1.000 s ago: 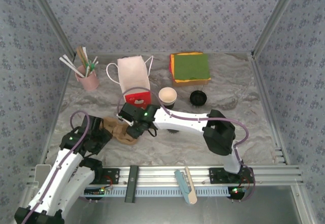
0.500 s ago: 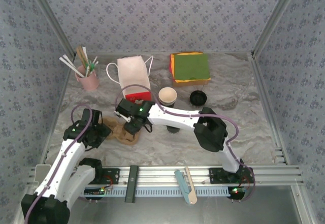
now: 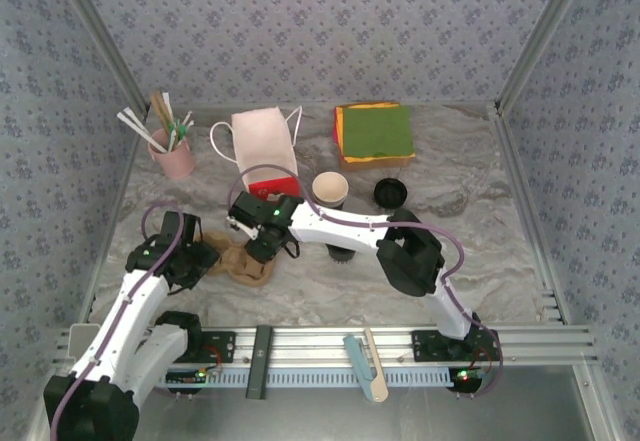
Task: Pack the takeout coffee
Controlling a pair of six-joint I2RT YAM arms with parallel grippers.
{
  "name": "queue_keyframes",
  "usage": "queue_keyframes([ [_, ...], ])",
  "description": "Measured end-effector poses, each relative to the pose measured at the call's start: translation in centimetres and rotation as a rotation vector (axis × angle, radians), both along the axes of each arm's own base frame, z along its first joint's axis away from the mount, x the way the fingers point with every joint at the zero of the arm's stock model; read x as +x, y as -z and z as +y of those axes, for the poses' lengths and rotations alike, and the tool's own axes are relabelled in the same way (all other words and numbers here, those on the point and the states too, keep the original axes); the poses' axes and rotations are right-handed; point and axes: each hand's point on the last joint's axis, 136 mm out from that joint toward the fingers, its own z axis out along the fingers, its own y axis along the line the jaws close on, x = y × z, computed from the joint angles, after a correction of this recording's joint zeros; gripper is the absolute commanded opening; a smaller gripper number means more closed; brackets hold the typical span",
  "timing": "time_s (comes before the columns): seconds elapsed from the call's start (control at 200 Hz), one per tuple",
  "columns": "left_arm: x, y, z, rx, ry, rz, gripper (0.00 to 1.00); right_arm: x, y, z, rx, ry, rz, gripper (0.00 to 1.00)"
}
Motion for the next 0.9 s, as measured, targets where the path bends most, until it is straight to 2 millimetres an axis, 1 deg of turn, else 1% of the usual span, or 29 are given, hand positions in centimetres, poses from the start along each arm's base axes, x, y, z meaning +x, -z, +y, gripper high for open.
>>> queue_keyframes([
  [0.065,0.1,0.1,0.0,0.002,0.004,0.005,0.53,-0.2,0.0,0.1,0.006,-0.001,0.011,0.32],
  [0.105,0.1,0.1,0.0,0.003,0.006,0.005,0.53,-0.3,0.0,0.1,0.008,-0.003,0.015,0.29],
  [0.16,0.1,0.1,-0.1,0.001,0.008,0.005,0.53,-0.4,-0.1,0.2,0.010,-0.003,0.022,0.27],
  [0.275,0.2,0.1,-0.1,0.004,0.018,-0.001,0.53,-0.5,-0.1,0.2,0.015,-0.003,0.031,0.27],
  [0.345,0.4,0.2,0.0,0.008,0.021,0.001,0.53,-0.6,-0.1,0.3,0.017,-0.005,0.036,0.31],
  [0.38,0.5,0.3,0.0,0.011,0.024,0.007,0.53,-0.6,-0.1,0.3,0.017,-0.003,0.038,0.32],
  [0.515,0.8,0.6,0.3,0.031,0.042,0.034,0.53,-0.6,-0.1,0.3,0.016,0.002,0.040,0.32],
  [0.74,2.2,-0.1,1.1,0.061,0.053,0.020,0.53,-0.4,0.0,0.4,0.016,0.004,0.040,0.31],
  [0.84,2.5,-0.1,1.2,0.064,0.057,0.017,0.53,-0.4,0.0,0.4,0.016,0.004,0.041,0.31],
  [0.899,2.6,-0.1,1.2,0.065,0.061,0.014,0.53,-0.4,0.1,0.4,0.014,0.007,0.043,0.28],
])
